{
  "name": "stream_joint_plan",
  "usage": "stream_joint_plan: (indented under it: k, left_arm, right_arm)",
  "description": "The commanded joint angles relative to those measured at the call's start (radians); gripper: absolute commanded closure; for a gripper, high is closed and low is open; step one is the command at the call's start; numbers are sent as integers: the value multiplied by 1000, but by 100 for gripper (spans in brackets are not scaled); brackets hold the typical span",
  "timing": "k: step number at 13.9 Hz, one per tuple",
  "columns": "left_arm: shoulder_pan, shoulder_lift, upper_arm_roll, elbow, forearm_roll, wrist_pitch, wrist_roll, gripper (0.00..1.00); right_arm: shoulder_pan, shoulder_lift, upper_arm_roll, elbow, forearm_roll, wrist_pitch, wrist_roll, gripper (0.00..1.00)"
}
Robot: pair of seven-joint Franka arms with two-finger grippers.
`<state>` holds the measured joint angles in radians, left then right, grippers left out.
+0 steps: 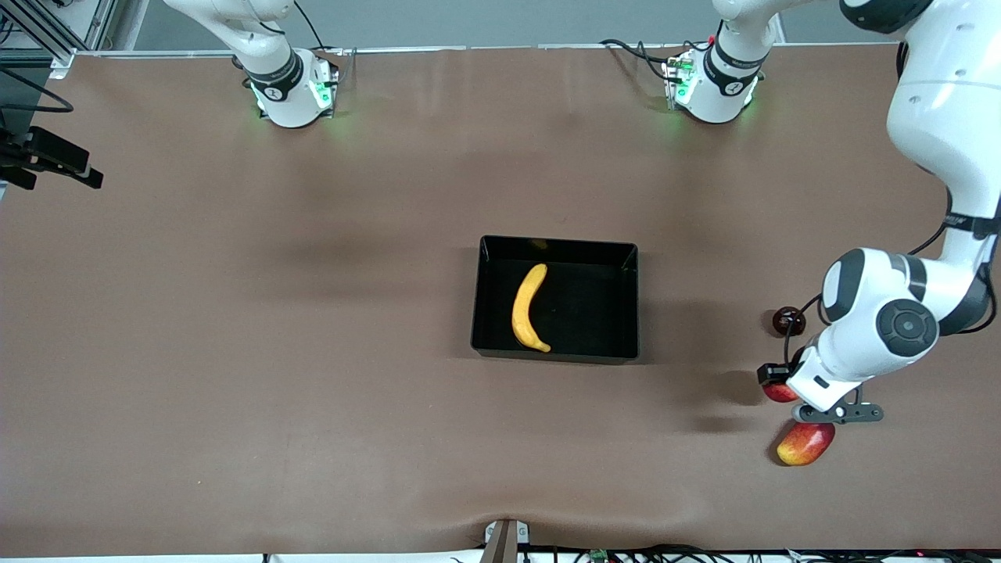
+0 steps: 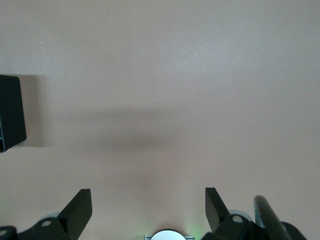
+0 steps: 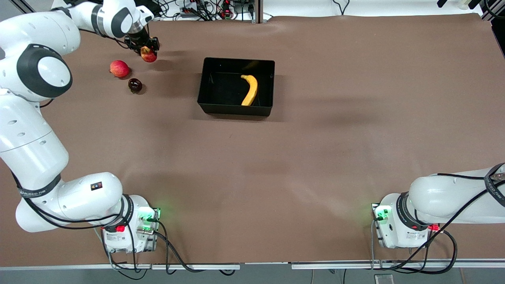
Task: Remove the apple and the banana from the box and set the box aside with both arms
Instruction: 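Carry the apple with the left gripper and set it beside the plum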
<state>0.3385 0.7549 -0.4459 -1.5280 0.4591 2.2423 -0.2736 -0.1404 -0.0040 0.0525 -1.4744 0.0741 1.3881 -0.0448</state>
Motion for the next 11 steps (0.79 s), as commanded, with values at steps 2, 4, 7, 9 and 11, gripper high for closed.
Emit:
stream_joint_plan:
  k: [2,4,7,9,11]
  left_arm:
    - [10,40,21,14,26,48,17,100]
    - [31,38,21,5,29,51,17,100]
    - [36,38,19,-6,26,51,33,55]
    - [43,24,15,-24,16,50,34,0]
    - [40,-2,-2,-37,13,30,21,0]
  right_arm:
    - [-13,10,10,25,15,-11,-7,0]
    - [-10,10,15,25,15,-9,-3,0]
    - [-16,12,15,32,10,-15,-9,0]
    - [-22,13,13,32,18,-14,-9,0]
    - [-18,13,13,32,16,-14,-9,0]
